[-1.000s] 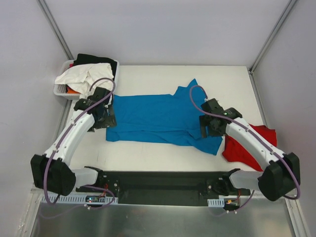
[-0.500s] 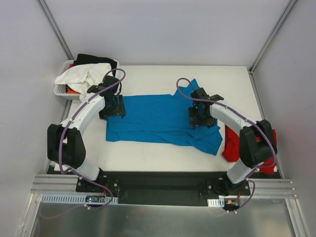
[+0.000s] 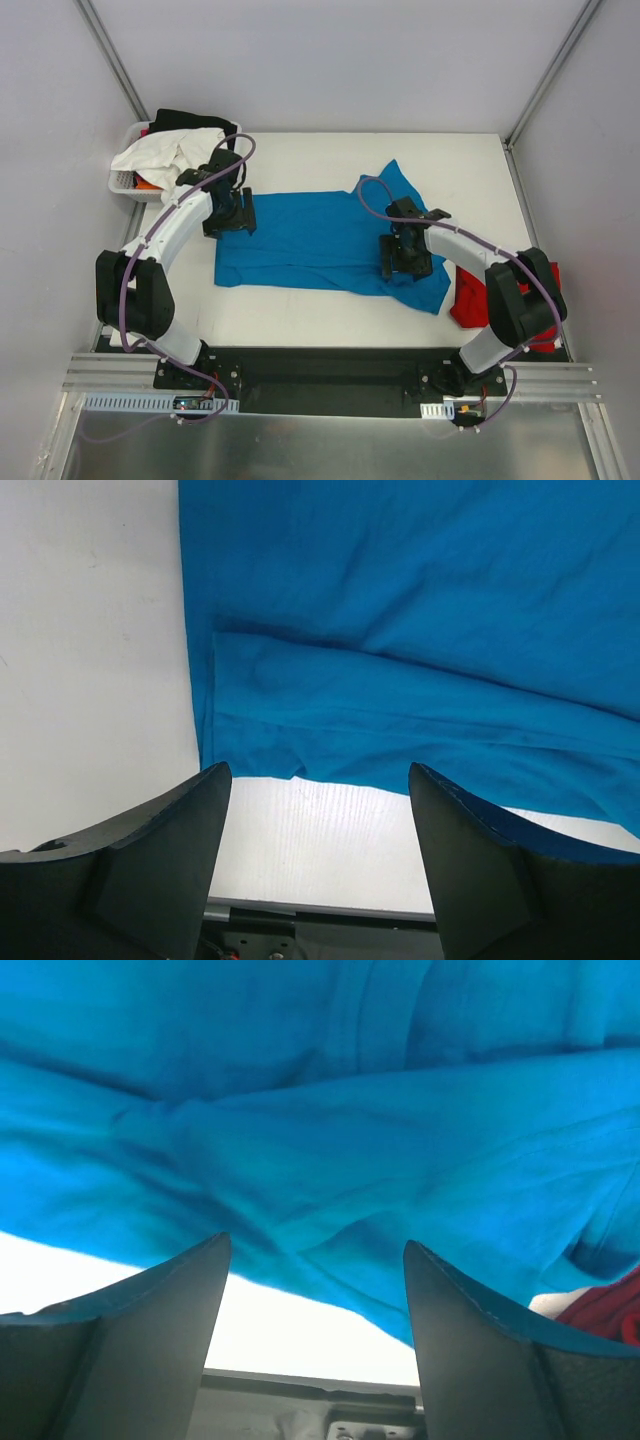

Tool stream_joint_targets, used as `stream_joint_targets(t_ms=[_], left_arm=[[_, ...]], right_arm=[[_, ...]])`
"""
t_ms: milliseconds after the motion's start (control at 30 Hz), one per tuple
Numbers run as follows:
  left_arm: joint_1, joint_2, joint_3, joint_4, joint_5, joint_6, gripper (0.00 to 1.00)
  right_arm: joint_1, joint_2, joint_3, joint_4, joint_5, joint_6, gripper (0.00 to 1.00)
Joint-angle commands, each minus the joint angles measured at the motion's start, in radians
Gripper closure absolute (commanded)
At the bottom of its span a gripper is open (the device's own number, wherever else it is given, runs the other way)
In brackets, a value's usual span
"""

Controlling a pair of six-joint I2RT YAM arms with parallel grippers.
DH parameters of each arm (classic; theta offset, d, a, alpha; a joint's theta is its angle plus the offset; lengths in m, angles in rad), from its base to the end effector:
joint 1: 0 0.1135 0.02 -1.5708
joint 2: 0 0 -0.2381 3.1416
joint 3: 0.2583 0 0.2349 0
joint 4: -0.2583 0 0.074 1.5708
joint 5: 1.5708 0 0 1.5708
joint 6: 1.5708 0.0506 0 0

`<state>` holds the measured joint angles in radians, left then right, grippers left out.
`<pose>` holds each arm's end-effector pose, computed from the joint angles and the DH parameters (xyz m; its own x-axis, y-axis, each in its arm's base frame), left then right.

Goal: Fold and stack the t-shirts
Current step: Fold the tshirt

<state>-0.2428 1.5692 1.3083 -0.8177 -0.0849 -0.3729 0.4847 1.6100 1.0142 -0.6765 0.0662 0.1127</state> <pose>0.3052 -0.0712 0.2413 -0.8698 -0.1585 -0.4673 -0.1248 0.9869 -0.1026 0.2560 0.1310 0.1547 -0.8907 -0.3422 -0.2993 -0.3497 0.9364 -0.0298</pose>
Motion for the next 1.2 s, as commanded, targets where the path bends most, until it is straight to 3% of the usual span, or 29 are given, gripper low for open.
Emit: stream_joint_targets(t_ms=[0,67,133,167,200,233,267,367,533,567,700,733,833,867,1167], left_arm=[[-0.004,0.008,0.039,-0.014,0.016,0.020,0.27],[-0.004,0.006,0.037,-0.014,0.020,0.016,0.27],[-0.004,-0.001,0.029,-0.015,0.024,0.011,0.27],[-0.006,-0.008,0.025,-0.015,0.022,0.012,0.27],[-0.004,-0.017,0.016,-0.015,0.017,0.012,0.27],[-0.006,-0.023,0.009,-0.015,0.011,0.012,0.27],[-0.006,-0.028,0.005,-0.015,0.007,0.017,0.27],[-0.006,-0.054,-0.018,-0.017,-0.009,0.020,0.26],[-0.004,-0.083,-0.044,-0.017,-0.013,0.022,0.26],[-0.006,-0.083,-0.046,-0.017,-0.013,0.020,0.26],[-0.006,-0.084,-0.038,-0.017,-0.004,0.011,0.26],[-0.006,-0.083,-0.037,-0.017,-0.004,0.009,0.26],[-0.006,-0.083,-0.029,-0.017,-0.003,0.006,0.26],[-0.006,-0.083,-0.027,-0.017,-0.004,0.006,0.26],[-0.006,-0.087,-0.032,-0.020,-0.001,-0.003,0.25]], right_arm=[[0.015,-0.061,-0.008,0.012,-0.009,0.038,0.26],[0.015,-0.038,-0.006,0.022,-0.002,0.032,0.31],[0.015,-0.025,0.000,0.029,0.003,0.024,0.56],[0.015,-0.018,0.010,0.029,0.007,0.022,0.80],[0.015,-0.006,0.014,0.028,0.009,0.021,0.82],[0.017,0.004,0.020,0.025,0.001,0.019,0.80],[0.017,0.008,0.023,0.025,-0.003,0.019,0.66],[0.018,0.007,0.018,0.031,-0.009,0.027,0.54],[0.020,0.011,0.012,0.031,-0.008,0.025,0.50],[0.018,0.013,0.014,0.029,-0.009,0.024,0.46],[0.018,0.019,0.012,0.034,-0.009,0.022,0.46],[0.020,0.025,0.012,0.035,-0.005,0.022,0.48],[0.020,0.045,0.020,0.034,-0.003,0.013,0.82],[0.020,0.045,0.024,0.031,-0.002,0.015,0.98],[0.017,-0.010,0.109,-0.046,0.044,0.002,0.99]])
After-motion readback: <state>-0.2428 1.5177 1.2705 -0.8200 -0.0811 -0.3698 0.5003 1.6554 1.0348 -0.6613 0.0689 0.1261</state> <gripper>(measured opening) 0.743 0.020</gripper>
